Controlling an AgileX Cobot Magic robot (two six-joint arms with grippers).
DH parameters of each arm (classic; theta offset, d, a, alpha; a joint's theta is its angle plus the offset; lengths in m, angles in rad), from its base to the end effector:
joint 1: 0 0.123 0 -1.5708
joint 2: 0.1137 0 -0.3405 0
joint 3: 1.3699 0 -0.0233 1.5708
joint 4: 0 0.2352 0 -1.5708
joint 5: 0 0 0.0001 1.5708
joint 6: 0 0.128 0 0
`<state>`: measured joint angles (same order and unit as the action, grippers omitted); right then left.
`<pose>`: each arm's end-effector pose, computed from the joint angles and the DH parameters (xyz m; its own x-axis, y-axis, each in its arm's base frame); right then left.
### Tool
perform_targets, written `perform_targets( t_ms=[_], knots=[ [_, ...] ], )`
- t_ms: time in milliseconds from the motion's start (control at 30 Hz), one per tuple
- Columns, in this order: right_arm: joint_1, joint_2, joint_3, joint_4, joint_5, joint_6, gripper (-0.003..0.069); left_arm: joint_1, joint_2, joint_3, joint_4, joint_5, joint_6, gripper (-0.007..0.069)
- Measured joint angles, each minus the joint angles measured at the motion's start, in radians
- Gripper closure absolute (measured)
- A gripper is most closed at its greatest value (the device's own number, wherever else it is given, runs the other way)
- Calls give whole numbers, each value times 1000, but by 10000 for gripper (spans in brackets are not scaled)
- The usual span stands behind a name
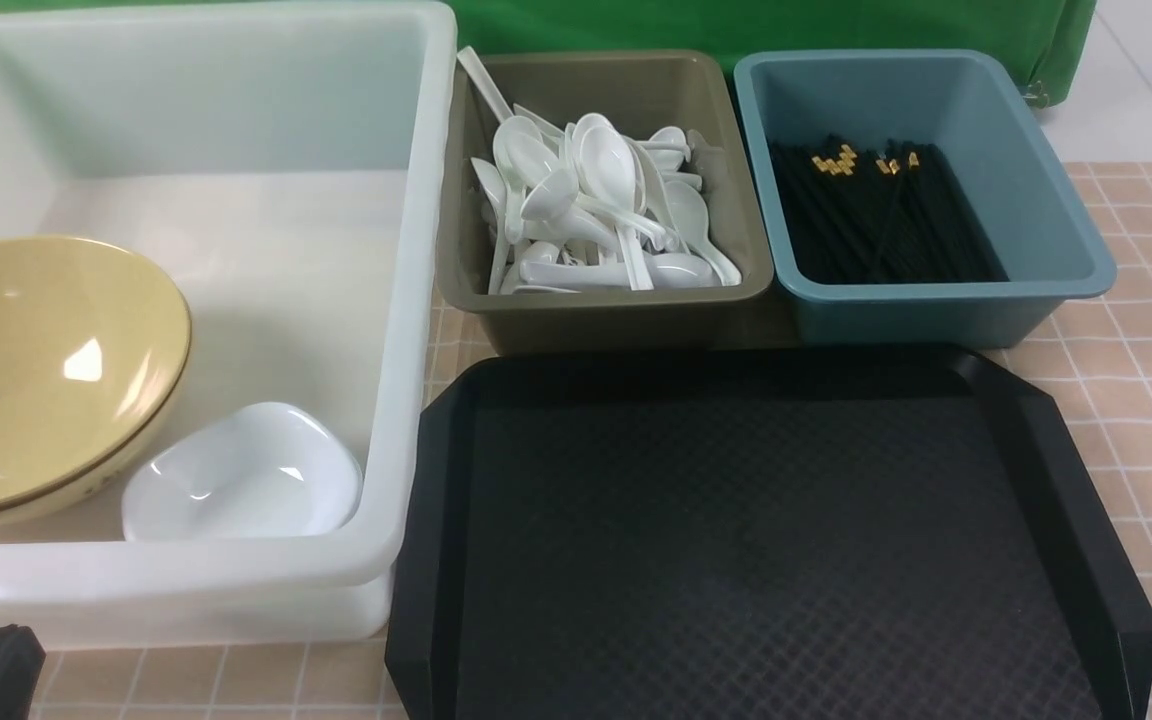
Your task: On brown table put chopsticks spoon bowls plates into blue grey white boxes.
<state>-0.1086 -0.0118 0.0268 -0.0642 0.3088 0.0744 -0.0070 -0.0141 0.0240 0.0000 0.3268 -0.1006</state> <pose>0.0182 -0.0045 0.1678 -0.2307 0.0385 -0.9723 0.1303 0.9914 0.0083 0.0179 -0.0001 0.1665 -0.2464 -0.0987 -0.9641 -0.0178 0.9951 -0.0973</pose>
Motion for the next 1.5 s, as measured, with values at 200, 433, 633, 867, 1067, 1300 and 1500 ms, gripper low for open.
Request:
perform_targets(
  t_ms=[200,433,633,867,1067,1300,1500],
  knots=[
    [0,0,0,0,0,0,545,0,0,0,0,0,0,620],
    [0,0,0,0,0,0,536,0,0,0,0,0,1,620],
    [0,0,0,0,0,0,530,0,0,0,0,0,1,620],
    [0,0,0,0,0,0,525,0,0,0,0,0,1,620],
    [0,0,0,0,0,0,519,0,0,0,0,0,1,620],
    [0,0,0,0,0,0,515,0,0,0,0,0,1,620],
    [0,0,0,0,0,0,509,0,0,0,0,0,1,620]
  ],
)
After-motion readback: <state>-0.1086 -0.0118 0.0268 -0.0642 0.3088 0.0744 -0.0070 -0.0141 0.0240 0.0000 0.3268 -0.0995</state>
